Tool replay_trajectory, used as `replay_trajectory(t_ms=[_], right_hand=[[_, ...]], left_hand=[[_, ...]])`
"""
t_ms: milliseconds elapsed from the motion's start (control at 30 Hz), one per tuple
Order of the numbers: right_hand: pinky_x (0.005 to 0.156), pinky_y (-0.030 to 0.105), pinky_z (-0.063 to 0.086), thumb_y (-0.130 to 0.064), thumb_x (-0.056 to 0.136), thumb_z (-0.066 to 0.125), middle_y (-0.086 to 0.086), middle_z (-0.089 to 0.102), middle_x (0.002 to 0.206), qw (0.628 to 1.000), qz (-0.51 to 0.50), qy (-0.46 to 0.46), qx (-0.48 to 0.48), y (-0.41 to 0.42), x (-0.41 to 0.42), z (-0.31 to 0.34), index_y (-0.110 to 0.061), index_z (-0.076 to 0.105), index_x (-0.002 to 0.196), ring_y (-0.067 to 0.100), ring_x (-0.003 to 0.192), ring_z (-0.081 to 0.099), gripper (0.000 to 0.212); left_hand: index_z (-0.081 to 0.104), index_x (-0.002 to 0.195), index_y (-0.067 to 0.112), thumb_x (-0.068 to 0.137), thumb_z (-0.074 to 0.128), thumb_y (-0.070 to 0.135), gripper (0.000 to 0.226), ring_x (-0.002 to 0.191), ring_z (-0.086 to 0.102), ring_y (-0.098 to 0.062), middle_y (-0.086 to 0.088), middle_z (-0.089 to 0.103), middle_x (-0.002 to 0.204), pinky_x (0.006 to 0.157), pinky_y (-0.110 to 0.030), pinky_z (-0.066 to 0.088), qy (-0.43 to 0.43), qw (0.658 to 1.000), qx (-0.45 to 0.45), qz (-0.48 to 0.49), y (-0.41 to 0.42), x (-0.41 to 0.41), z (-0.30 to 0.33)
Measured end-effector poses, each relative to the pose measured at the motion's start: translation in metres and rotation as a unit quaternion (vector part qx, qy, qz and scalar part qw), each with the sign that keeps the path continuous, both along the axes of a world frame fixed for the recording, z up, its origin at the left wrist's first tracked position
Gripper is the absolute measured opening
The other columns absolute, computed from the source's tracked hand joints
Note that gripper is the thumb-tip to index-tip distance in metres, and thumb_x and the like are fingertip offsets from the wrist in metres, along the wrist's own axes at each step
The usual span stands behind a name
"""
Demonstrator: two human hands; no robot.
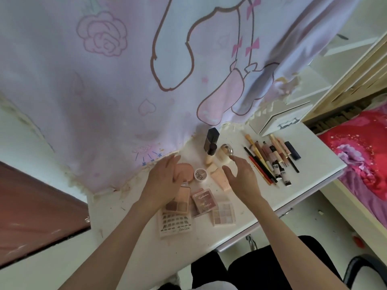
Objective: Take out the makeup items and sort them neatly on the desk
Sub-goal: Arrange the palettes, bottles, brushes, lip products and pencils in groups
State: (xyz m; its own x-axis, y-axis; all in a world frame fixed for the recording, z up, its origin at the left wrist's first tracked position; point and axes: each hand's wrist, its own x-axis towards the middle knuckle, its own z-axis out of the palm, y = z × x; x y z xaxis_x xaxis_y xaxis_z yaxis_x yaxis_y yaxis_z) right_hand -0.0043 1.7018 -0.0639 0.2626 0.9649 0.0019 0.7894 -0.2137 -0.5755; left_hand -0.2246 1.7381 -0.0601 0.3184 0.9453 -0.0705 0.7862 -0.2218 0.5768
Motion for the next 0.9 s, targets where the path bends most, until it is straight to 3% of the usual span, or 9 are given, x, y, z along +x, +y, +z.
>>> replay_trajectory(t_ms=[167, 300, 467, 567, 733, 900], right_hand=[[0.100, 0.036, 0.037, -0.022, 0.090, 0.060, 0.015, 0.054, 0.130, 0.997, 0.023, -0.022, 0.077, 0.028, 0.035, 0.019, -0.001, 0.050, 0.129, 0.030, 0.123, 0.048, 0.046], [0.106, 0.039, 0.032, -0.027, 0.091, 0.058, 0.011, 0.048, 0.139, 0.994, 0.082, -0.025, 0.070, 0.076, 0.066, 0.022, -0.007, 0.044, 0.136, 0.028, 0.128, 0.042, 0.051], [0.110, 0.034, 0.026, -0.035, 0.094, 0.049, 0.002, 0.038, 0.147, 0.983, 0.182, -0.019, 0.018, 0.142, 0.097, 0.007, -0.018, 0.035, 0.143, 0.019, 0.137, 0.031, 0.053], [0.110, 0.031, 0.025, -0.037, 0.095, 0.046, 0.000, 0.035, 0.149, 0.970, 0.240, -0.022, -0.007, 0.159, 0.111, -0.005, -0.021, 0.033, 0.143, 0.016, 0.137, 0.030, 0.052], [0.109, 0.020, 0.016, -0.042, 0.096, 0.041, -0.004, 0.032, 0.151, 0.946, 0.319, -0.056, -0.022, 0.173, 0.131, -0.012, -0.023, 0.030, 0.145, 0.012, 0.138, 0.027, 0.053], [0.108, 0.020, 0.017, -0.040, 0.096, 0.044, -0.001, 0.036, 0.148, 0.925, 0.370, -0.083, 0.003, 0.189, 0.129, -0.009, -0.021, 0.032, 0.143, 0.014, 0.135, 0.033, 0.053]], left_hand=[[0.027, 0.145, 0.019, 0.095, 0.045, 0.032, 0.055, 0.143, 0.013, -0.018, -0.002, 0.021, 0.154, 0.114, -0.034, 0.009, 0.030, 0.997, 0.064, -0.031, 0.019, 0.025, 0.017], [0.024, 0.146, 0.023, 0.095, 0.043, 0.039, 0.057, 0.144, 0.009, -0.018, 0.001, 0.017, 0.155, 0.115, -0.040, 0.002, 0.089, 0.991, 0.099, -0.006, 0.044, 0.051, 0.020], [0.028, 0.144, 0.022, 0.095, 0.042, 0.041, 0.054, 0.143, 0.012, -0.019, -0.001, 0.021, 0.154, 0.115, -0.037, 0.005, 0.069, 0.992, 0.077, 0.069, 0.072, 0.081, 0.010], [0.030, 0.144, 0.022, 0.092, 0.030, 0.052, 0.060, 0.143, 0.015, -0.020, -0.001, 0.023, 0.153, 0.116, -0.038, 0.009, 0.059, 0.990, 0.061, 0.116, 0.085, 0.104, 0.006], [0.019, 0.147, 0.025, 0.096, 0.035, 0.042, 0.056, 0.144, 0.004, -0.015, 0.004, 0.012, 0.156, 0.117, -0.035, 0.003, 0.060, 0.986, 0.032, 0.153, 0.093, 0.126, 0.000], [0.019, 0.147, 0.025, 0.096, 0.036, 0.042, 0.057, 0.144, 0.002, -0.015, 0.004, 0.012, 0.156, 0.117, -0.035, 0.001, 0.069, 0.982, 0.045, 0.169, 0.094, 0.131, 0.001]])
